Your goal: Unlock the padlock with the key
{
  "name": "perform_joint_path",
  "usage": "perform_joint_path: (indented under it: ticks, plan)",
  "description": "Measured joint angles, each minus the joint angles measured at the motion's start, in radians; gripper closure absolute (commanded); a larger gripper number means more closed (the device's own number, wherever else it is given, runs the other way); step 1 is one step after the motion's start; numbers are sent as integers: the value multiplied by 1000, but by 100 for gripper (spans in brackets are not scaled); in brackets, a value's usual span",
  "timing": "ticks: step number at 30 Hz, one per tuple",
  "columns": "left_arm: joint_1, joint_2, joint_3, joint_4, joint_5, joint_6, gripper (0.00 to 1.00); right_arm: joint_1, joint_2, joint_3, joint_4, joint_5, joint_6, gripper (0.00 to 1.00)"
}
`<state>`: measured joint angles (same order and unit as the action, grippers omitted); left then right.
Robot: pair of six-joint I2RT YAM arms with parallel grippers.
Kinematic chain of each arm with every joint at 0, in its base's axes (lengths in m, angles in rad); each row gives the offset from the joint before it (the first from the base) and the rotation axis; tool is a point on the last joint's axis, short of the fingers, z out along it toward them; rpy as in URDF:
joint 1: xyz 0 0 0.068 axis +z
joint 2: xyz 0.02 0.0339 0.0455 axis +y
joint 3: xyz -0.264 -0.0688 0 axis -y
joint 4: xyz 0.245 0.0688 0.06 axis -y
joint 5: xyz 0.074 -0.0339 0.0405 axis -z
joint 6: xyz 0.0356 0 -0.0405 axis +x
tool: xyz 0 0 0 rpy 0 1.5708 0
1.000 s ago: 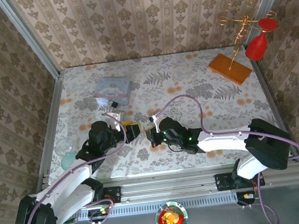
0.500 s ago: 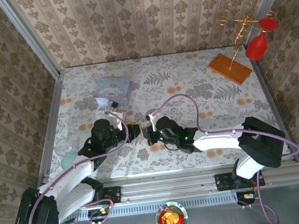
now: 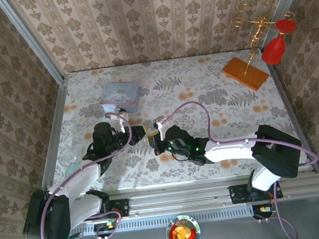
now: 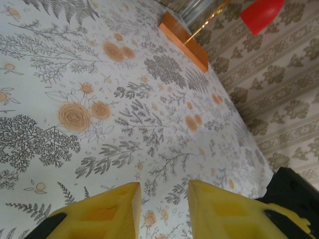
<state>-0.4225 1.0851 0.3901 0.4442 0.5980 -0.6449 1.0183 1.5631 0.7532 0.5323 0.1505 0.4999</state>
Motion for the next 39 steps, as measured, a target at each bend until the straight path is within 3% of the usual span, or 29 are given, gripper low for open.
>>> perform_joint_path:
  ticks: [17, 30, 35, 39]
  plan:
    - [1, 13, -3, 36, 61, -37, 74, 0, 10, 0, 23, 47, 5, 100]
    - [-16, 19, -3, 35, 55, -44, 100, 0, 23, 0, 44, 63, 28, 100]
    - [-25, -2, -3, 22, 8, -68, 100, -15, 21, -18, 85, 45, 37, 76]
    - [-28, -45, -3, 6, -79, -135, 100, -53, -2, -112, 216, 16, 57, 69]
